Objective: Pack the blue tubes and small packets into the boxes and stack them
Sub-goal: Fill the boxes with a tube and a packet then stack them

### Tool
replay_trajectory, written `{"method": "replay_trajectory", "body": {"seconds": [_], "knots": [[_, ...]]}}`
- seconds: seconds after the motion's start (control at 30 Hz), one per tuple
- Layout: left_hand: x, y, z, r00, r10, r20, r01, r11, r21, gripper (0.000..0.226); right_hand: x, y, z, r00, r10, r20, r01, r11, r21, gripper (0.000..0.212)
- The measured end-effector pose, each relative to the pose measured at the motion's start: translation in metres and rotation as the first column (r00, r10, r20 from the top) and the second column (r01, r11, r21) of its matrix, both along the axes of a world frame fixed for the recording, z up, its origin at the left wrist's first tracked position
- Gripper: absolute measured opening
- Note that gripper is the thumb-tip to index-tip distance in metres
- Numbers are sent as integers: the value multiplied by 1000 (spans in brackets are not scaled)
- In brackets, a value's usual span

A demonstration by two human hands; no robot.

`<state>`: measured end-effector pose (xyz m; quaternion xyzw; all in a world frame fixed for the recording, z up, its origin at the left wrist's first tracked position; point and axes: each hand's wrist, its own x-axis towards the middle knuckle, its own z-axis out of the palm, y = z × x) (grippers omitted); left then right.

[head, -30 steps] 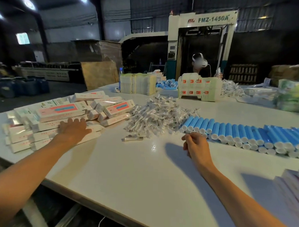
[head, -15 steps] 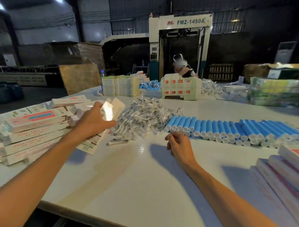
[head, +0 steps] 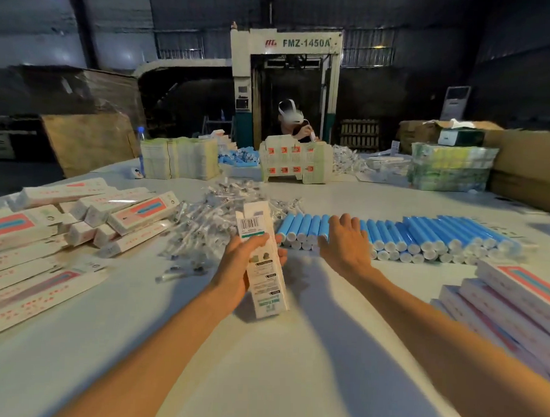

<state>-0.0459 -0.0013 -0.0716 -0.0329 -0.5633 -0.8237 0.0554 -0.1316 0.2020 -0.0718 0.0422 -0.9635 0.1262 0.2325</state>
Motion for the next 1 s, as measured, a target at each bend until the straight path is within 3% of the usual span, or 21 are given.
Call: {"method": "replay_trajectory", "body": {"seconds": [0.07,0.17,0.47,0.7,0.87,0.93,0.97,1.0], "knots": [[0,0,-3,998,-22,51,17,996,92,37,-12,7,-7,998,-48,46,35,968,249,50],[0,1,-3,996,-43,73,33,991,133,35,-24,11,-20,997,-73,26,55,900,433,43],[-11,-7,-18,993,-104,-56,99,992,-75,34,-8,-7,-12,995,-71,-74,101,798,593,42],[-9,-16,-13,991,-102,-87,92,989,-116,49,28,-17,-3,982,-180,-59,184,835,518,29],[0,-13,-7,987,-136,-84,124,983,-134,57,44,-2,-7,977,-211,29,180,892,414,61],[3,-12,-6,985,-148,-85,137,982,-127,56,44,6,-3,974,-224,44,211,957,198,40],[4,-11,-6,985,-152,-88,140,982,-123,56,43,13,2,980,-183,76,182,983,28,22],[6,-10,-6,984,-155,-91,143,982,-122,55,42,21,7,993,-102,59,112,975,-194,18]]}}
